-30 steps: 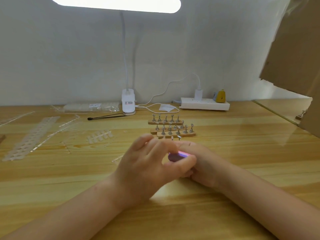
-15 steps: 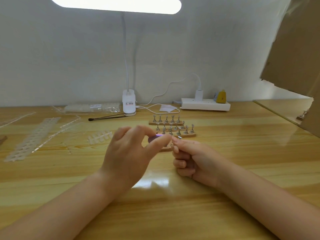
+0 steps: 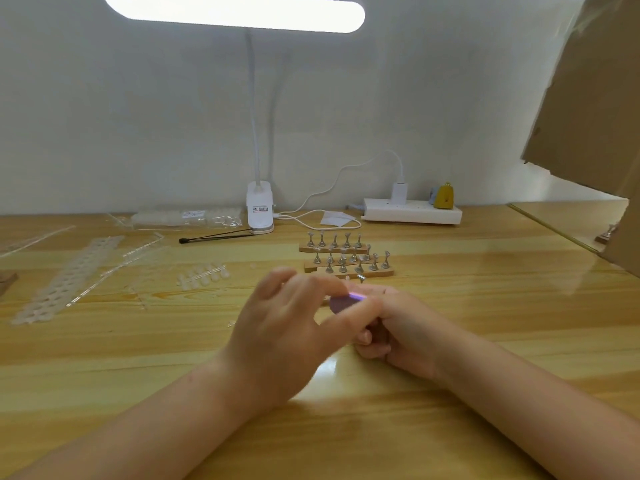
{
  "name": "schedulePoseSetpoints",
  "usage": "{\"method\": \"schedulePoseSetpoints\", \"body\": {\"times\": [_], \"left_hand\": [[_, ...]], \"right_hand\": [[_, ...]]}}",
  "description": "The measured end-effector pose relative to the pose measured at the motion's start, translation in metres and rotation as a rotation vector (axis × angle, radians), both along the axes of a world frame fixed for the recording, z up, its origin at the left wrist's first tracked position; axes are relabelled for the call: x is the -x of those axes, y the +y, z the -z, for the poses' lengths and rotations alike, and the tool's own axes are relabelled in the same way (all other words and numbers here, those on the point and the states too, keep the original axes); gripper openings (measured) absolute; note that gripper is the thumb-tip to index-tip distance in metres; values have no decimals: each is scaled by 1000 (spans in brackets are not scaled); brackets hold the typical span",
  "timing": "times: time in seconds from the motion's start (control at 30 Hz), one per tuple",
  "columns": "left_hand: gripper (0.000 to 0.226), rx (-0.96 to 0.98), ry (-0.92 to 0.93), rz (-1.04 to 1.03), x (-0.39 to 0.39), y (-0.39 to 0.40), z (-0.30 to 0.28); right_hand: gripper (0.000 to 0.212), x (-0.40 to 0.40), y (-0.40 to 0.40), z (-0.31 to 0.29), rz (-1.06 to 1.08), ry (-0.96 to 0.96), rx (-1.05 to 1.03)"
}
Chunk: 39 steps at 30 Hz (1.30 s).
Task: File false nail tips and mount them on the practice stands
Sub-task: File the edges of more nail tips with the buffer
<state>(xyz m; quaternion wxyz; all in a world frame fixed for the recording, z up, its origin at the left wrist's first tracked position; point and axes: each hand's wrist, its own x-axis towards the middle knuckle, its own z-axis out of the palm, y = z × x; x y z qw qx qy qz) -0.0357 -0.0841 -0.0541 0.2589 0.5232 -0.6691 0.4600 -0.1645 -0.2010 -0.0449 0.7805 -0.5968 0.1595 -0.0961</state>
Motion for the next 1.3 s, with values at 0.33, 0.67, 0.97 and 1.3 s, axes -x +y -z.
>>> {"method": "schedulePoseSetpoints", "body": {"times": [0.33,0.67,0.97,1.3], "left_hand": [[25,-137,247,-201,-8,5,-3],[29,-198,586,-35,-12,6,-1],[29,-324,827,251,-5,3,4],[21,-235,717,135,5,4,6]], "right_hand": [[32,-1,0,-1,168,-30,-69],[38,-2,-3,0,292,-21,27],[36,2,-3,0,149,-7,178],[50,-4,8,9,383,-13,332]]}}
